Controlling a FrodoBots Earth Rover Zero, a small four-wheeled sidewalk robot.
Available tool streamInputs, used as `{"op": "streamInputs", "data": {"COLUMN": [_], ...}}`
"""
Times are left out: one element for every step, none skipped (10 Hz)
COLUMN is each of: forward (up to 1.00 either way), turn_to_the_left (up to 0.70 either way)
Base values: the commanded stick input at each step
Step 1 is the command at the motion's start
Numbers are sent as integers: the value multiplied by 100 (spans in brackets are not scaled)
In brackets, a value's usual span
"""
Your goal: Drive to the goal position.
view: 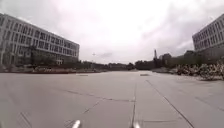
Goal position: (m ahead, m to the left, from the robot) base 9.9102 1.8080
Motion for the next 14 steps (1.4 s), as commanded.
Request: {"op": "streamInputs", "data": {"forward": [70, 70, 70, 70, 70, 70, 70, 70, 70, 70, 70, 70, 70, 70], "turn_to_the_left": [-2, 0, 0, 0, 0, 0, 0, 0, 0, -3, -18, -32, -32, -9]}}
